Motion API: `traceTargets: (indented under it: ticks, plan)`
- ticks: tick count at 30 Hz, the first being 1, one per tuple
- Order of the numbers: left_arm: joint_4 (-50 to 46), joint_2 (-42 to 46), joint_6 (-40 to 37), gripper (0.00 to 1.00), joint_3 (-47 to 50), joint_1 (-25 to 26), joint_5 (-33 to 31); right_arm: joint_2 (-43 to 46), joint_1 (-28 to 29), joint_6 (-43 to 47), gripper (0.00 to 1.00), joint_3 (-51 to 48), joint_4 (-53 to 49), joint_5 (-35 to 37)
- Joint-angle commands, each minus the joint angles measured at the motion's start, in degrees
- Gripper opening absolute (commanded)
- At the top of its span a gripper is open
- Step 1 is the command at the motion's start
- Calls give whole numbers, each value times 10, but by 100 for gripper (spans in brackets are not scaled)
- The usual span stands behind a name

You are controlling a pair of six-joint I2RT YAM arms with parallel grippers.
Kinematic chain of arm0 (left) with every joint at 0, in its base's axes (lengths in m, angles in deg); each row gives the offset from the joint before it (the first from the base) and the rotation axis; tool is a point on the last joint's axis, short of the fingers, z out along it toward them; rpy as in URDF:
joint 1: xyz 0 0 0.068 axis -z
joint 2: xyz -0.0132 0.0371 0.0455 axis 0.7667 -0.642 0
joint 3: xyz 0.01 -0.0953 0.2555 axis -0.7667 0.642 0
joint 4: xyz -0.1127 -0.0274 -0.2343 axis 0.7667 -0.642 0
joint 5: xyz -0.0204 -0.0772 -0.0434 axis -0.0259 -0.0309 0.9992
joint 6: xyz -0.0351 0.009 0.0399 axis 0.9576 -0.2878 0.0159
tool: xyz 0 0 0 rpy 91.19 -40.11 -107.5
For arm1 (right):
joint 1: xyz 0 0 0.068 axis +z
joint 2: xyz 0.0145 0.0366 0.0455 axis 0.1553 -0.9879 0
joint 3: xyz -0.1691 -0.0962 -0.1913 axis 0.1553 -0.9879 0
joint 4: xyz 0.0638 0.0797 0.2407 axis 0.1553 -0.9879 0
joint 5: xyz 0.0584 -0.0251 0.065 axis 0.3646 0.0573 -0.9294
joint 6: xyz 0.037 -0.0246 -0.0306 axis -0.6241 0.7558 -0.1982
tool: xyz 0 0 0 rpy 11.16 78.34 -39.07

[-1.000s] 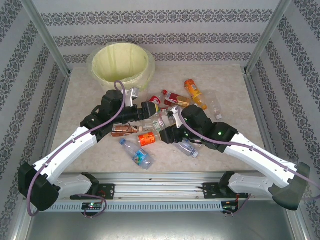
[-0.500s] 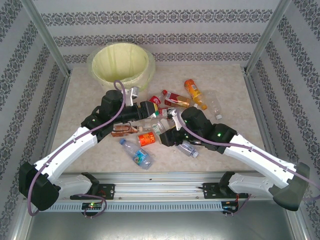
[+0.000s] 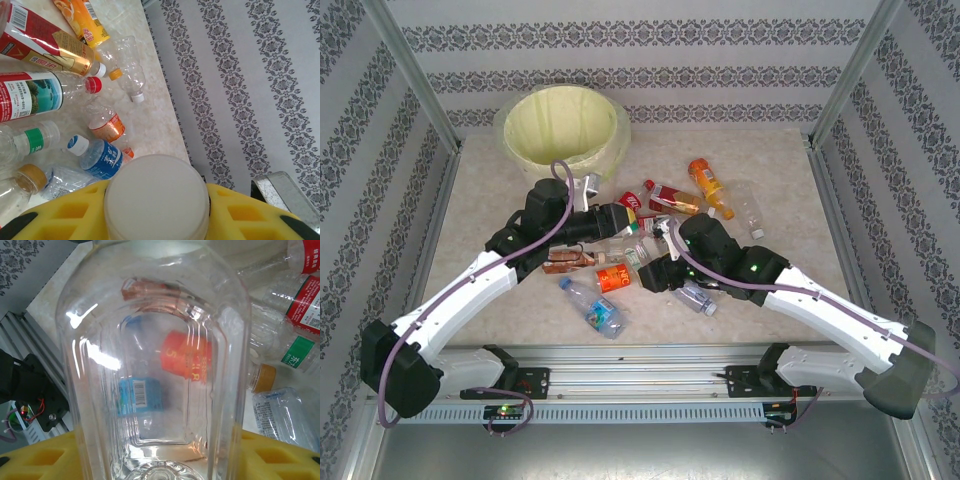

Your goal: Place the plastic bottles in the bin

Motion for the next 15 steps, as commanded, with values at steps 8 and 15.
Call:
traceTargets:
  ticks: [8,15]
  plan:
    - [-60,-13,-42,34,-78,7,-6,27,-2,10,96,-5,11,12]
    - [-119,-58,-84,34,-178,6,-22,95,-3,10,98,-8,16,35]
